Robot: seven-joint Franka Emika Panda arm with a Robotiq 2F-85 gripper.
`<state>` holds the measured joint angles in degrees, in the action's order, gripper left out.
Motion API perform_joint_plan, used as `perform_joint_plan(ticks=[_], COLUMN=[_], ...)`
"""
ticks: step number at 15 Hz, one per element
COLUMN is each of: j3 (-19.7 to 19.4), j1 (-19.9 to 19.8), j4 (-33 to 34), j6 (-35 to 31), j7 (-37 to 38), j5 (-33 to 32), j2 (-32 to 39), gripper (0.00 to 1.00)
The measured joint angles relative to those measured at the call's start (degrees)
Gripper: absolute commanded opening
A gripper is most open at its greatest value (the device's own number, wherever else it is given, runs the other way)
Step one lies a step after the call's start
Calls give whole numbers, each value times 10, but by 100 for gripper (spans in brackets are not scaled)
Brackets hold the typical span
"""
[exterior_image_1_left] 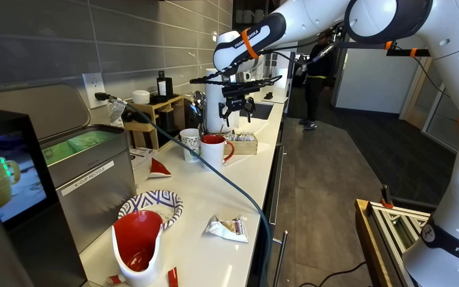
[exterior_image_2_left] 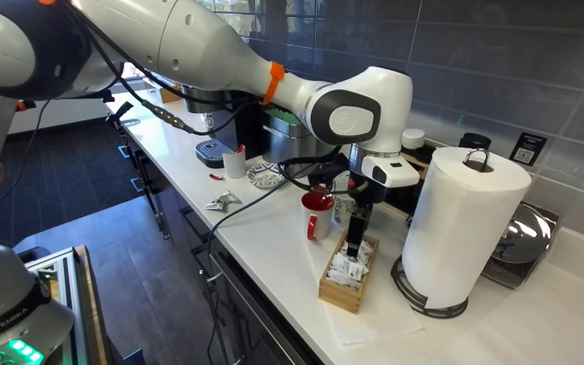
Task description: Remove the sachets from the bowl and place them in the wooden holder on the right.
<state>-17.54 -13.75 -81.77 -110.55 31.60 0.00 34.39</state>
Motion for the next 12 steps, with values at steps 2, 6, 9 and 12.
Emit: perform_joint_plan(ticks=[2,6,9,12], j3=[0,-1,-2,-1], j1=[0,0,-1,1], j4=[0,0,-1,-27], j6=[9,45,65,42], j7=[-3,4,6,-41], j5=[0,0,1,-25], j2=[-5,-18,-34,-68], gripper=[100,100,100,100])
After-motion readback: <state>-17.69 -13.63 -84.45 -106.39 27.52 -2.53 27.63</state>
